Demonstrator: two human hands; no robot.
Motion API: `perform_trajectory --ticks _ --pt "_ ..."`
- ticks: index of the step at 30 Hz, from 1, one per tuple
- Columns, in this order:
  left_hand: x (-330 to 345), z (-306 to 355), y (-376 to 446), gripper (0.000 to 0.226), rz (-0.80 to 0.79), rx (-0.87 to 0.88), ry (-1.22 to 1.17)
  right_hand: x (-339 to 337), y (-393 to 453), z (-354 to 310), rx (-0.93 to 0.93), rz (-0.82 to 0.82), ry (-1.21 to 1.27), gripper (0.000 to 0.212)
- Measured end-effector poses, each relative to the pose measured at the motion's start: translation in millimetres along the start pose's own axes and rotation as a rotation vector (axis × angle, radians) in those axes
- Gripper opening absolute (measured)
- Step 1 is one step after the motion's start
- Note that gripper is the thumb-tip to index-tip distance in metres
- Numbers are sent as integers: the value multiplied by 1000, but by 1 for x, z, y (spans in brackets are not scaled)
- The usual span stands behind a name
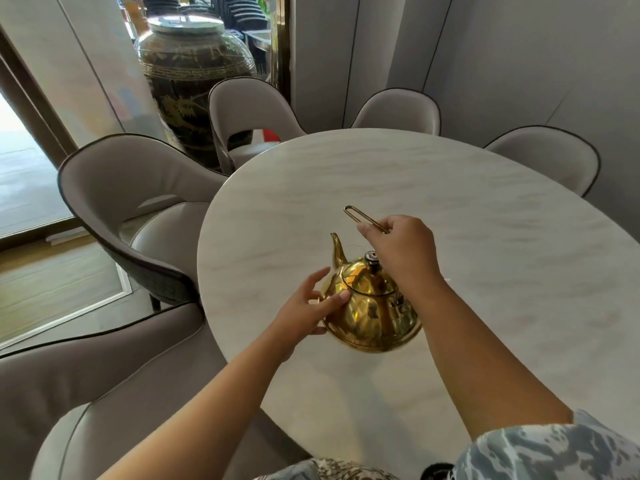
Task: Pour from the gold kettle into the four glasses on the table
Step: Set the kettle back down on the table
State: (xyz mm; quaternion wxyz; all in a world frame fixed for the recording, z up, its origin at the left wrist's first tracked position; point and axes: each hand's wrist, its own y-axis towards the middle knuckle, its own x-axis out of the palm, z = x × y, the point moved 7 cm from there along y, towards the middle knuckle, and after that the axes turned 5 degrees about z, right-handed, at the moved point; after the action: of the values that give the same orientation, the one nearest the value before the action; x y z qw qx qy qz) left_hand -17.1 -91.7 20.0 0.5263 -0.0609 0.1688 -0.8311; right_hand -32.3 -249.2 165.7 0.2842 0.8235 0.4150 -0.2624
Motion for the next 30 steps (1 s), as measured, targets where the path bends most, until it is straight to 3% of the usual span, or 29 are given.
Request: perform_trajectory --ticks 7,16,30 --pt "-58 -9 7 65 201 -43 -82 65 2 -12 62 -99 176 34" --pt "-98 -34 47 52 441 -98 21 149 12 1 182 -144 284 34" --pt "-112 -52 85 49 492 -184 60 196 21 13 175 -122 309 33"
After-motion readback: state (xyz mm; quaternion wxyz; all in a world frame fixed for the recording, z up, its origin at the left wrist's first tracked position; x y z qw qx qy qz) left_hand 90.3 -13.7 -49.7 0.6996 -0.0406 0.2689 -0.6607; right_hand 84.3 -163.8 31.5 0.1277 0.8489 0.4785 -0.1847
